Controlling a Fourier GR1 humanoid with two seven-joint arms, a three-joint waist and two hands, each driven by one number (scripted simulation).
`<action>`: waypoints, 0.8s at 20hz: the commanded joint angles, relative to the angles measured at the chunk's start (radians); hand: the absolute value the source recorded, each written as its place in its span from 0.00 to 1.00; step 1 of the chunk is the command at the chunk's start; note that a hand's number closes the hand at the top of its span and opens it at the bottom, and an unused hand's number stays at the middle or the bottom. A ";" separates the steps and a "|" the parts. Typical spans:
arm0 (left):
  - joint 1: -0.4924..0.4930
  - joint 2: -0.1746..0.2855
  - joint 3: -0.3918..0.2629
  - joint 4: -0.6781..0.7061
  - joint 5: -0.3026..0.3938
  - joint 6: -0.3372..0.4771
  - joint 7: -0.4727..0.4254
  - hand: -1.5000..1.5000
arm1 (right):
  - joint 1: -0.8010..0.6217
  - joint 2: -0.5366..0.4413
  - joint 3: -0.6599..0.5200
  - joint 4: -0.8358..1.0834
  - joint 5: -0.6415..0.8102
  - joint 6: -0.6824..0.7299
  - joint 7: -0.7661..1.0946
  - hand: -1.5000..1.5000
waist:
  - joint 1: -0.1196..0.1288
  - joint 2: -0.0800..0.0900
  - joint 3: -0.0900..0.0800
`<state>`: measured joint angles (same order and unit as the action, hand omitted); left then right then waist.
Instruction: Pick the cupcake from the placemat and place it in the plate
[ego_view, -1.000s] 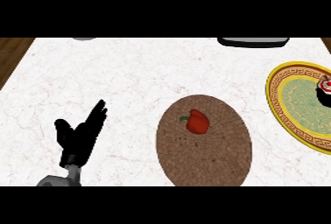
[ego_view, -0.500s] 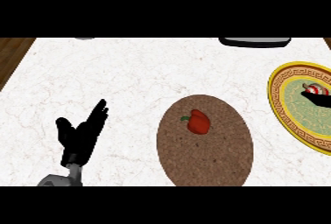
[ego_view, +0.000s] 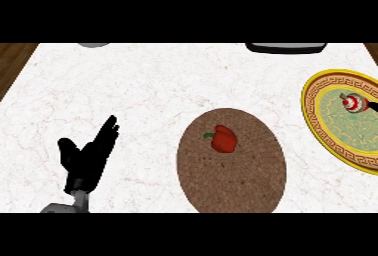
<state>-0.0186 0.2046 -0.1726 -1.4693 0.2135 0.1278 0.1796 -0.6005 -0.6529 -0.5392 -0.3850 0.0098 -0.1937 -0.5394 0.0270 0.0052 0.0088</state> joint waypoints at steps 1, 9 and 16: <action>0.018 -0.011 0.013 0.073 -0.003 -0.006 -0.018 0.50 | 0.037 -0.049 -0.049 0.065 -0.063 0.159 -0.033 0.00 | -0.013 0.003 -0.006; 0.045 -0.051 -0.012 0.042 -0.028 0.020 0.000 0.50 | 0.241 -0.173 -0.042 0.044 -0.099 0.528 -0.113 0.00 | -0.036 -0.005 -0.008; 0.055 -0.044 0.004 0.030 -0.038 0.008 0.025 0.50 | 0.398 -0.107 0.008 -0.071 -0.079 0.507 -0.216 0.00 | -0.038 -0.008 -0.010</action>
<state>0.0029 0.1839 -0.1456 -1.4703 0.1965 0.1239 0.1821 -0.2943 -0.7842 -0.5503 -0.3907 -0.0700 0.3060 -0.7129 -0.0048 -0.0082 0.0053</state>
